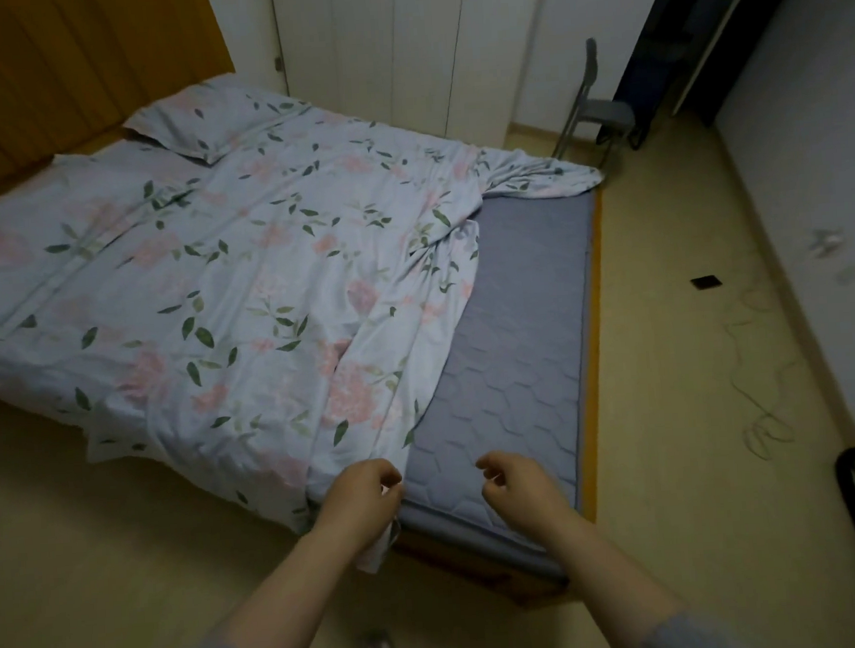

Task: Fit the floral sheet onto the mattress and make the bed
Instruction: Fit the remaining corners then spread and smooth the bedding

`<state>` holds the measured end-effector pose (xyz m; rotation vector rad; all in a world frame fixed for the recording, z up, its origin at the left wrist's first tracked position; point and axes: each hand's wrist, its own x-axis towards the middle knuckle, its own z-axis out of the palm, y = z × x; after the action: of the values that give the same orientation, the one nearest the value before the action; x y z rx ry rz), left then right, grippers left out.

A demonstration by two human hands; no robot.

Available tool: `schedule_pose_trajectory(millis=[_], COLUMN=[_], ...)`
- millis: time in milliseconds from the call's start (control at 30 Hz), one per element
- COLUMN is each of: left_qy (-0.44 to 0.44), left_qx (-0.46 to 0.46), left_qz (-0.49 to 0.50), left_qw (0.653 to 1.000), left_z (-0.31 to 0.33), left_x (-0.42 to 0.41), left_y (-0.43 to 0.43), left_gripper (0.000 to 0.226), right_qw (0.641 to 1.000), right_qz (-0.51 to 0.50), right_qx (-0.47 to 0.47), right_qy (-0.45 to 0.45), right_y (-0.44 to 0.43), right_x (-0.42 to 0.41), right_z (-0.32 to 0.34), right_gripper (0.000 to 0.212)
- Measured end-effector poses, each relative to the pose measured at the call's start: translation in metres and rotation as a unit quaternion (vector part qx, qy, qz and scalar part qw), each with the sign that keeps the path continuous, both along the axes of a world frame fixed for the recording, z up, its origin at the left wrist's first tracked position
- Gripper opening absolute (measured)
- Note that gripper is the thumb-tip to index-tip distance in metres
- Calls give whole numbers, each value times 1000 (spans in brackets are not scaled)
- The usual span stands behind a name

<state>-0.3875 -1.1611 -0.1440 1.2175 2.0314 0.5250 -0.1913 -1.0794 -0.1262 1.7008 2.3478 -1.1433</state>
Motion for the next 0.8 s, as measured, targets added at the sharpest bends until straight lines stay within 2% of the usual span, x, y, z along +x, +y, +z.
schedule_pose_trajectory(millis=[400, 567, 800], left_qy=[38, 49, 14], left_qx=[48, 52, 10], left_qz=[-28, 14, 111], left_qw=[998, 997, 994], left_z=[25, 20, 0], left_x=[35, 70, 174], left_y=[100, 133, 173], left_gripper=[26, 26, 25], right_qw=[999, 997, 987], right_qz=[-2, 43, 151], right_qx=[38, 42, 47], right_qy=[32, 40, 32], right_y=[93, 141, 218], right_x=[35, 63, 143], right_z=[18, 15, 10], right_gripper=[39, 38, 39])
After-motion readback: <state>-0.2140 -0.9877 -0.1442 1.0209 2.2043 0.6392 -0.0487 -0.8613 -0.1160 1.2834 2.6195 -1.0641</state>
